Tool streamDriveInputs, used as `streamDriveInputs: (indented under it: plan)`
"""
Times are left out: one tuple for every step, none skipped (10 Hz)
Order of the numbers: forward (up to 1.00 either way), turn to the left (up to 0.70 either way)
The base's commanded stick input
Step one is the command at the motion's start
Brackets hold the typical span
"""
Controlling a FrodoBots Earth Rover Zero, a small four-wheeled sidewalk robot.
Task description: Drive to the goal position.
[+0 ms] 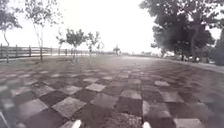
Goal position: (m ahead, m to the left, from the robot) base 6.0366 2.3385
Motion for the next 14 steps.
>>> streamDriveInputs:
  plan:
    - [0.85,0.00]
    - [0.85,0.00]
    - [0.85,0.00]
    - [0.85,0.00]
    - [0.85,0.00]
    - [0.85,-0.14]
    - [0.85,-0.34]
    - [0.85,-0.34]
    - [0.85,-0.08]
    - [0.85,0.00]
    - [0.85,0.00]
    - [0.85,0.00]
    - [0.85,0.00]
    - [0.85,0.00]
